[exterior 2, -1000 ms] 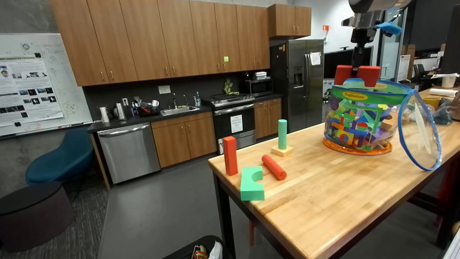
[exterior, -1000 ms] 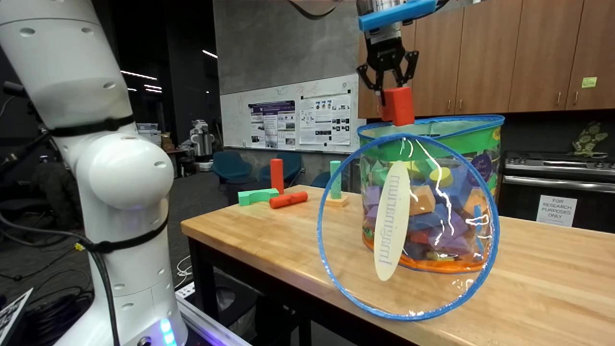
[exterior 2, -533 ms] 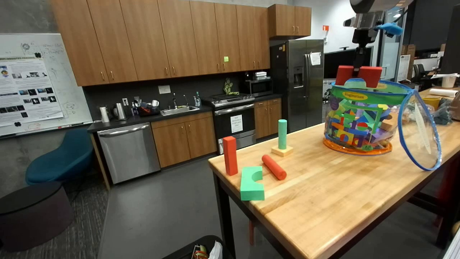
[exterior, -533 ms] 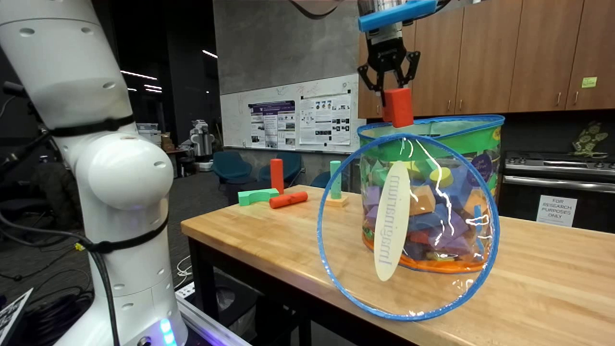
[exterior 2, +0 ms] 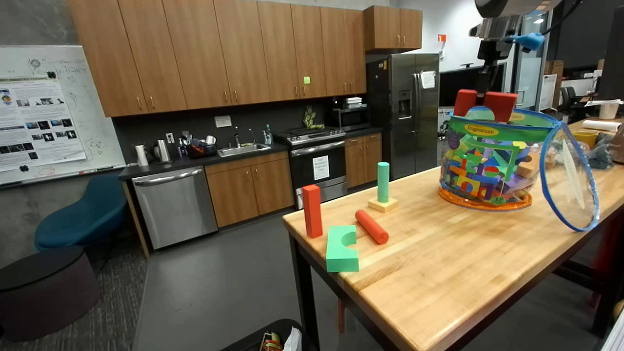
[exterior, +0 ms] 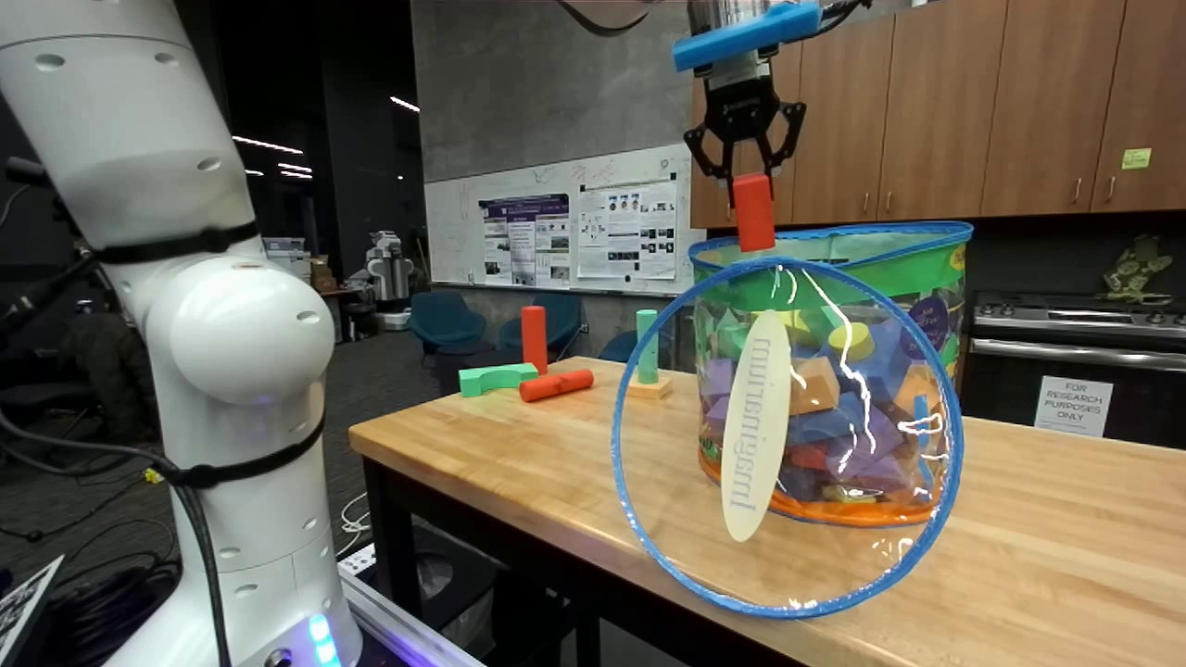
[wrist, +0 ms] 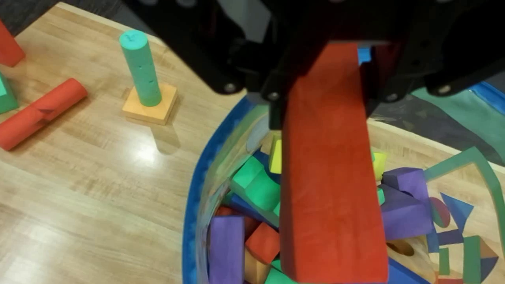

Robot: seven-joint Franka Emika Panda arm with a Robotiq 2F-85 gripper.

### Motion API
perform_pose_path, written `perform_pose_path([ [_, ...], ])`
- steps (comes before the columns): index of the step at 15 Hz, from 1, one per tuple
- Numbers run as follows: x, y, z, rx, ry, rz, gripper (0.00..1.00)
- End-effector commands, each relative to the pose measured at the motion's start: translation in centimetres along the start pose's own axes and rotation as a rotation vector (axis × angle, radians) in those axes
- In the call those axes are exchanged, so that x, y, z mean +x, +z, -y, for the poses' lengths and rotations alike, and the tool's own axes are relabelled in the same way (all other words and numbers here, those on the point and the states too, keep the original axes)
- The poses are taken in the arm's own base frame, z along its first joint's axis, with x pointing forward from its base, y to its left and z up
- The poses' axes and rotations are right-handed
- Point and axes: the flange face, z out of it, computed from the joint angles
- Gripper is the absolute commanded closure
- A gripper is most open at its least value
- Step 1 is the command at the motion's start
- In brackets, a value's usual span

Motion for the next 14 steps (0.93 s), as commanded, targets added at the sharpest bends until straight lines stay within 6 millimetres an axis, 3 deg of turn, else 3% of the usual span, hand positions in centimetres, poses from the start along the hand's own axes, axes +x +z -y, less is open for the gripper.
perform_pose_path([
  [1, -0.63, -0.8, 0.26, -0.045, 0.035, 0.029, 0.84],
  [10, -1.44, -1.45, -0.65, -0.24, 0.058, 0.184, 0.84],
  [14, -1.32, -0.9, -0.34, -0.205, 0.049, 0.175, 0.84],
])
